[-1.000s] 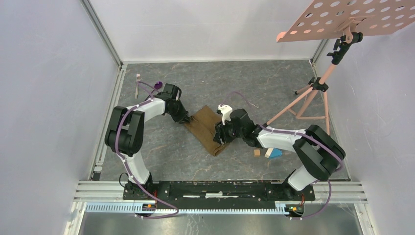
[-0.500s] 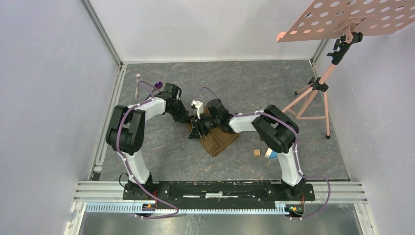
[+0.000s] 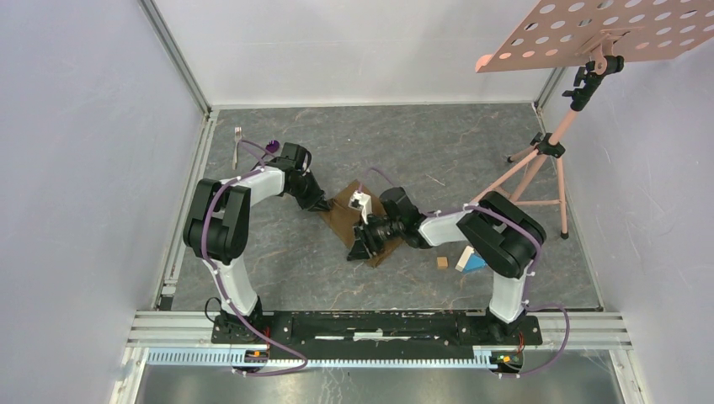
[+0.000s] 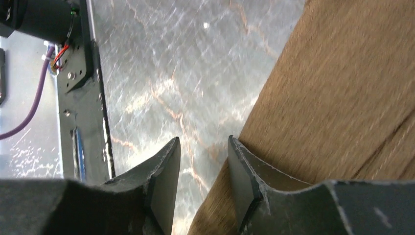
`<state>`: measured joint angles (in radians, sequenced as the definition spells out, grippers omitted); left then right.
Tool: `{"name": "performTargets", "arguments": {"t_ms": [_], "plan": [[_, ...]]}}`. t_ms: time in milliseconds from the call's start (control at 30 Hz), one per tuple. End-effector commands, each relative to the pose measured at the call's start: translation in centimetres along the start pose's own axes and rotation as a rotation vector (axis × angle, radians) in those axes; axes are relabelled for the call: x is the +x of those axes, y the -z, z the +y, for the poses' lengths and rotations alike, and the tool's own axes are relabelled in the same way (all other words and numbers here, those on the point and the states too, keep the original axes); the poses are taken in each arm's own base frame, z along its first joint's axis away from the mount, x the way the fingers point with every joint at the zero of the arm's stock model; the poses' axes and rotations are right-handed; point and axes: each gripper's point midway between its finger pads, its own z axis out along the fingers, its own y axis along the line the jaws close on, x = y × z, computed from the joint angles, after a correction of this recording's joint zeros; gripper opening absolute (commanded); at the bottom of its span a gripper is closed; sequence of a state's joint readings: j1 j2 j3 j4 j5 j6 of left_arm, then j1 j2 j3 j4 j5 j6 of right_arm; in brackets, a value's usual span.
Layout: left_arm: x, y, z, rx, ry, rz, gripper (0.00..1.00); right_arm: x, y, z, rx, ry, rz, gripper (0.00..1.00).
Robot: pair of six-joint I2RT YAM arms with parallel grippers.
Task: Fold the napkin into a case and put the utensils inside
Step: Smooth out the 2/3-rectangle-folded napkin at the center of the board.
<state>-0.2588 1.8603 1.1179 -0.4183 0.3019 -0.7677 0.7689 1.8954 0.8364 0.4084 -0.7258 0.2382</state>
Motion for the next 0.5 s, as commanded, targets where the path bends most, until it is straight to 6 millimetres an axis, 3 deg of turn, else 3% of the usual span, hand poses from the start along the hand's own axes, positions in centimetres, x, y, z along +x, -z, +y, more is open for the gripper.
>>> {"name": "performTargets", "arguments": {"t_ms": [0, 233, 333, 467], "plan": [[-0.6, -1.5, 2.4, -0.078, -0.031, -0.015, 0.19, 1.3, 2.5, 0.9, -0.029, -0.03, -0.001, 0.47], [-0.7, -0.9, 1.6, -0.052, -0.053, -0.021, 0.19, 5.0, 5.2, 0.3, 0.031, -0.064, 0.029, 0.47], [-0.6, 0.0, 0.3, 0.001, -0.077, -0.015, 0.21, 4.7, 6.0, 1.4, 0.022, -0.061, 0.009, 0.47], [0.0, 1.1, -1.5, 0.073, -0.097, 0.001, 0.24, 2.7, 6.6, 1.9, 0.037, -0.043, -0.035, 0.47]]}}
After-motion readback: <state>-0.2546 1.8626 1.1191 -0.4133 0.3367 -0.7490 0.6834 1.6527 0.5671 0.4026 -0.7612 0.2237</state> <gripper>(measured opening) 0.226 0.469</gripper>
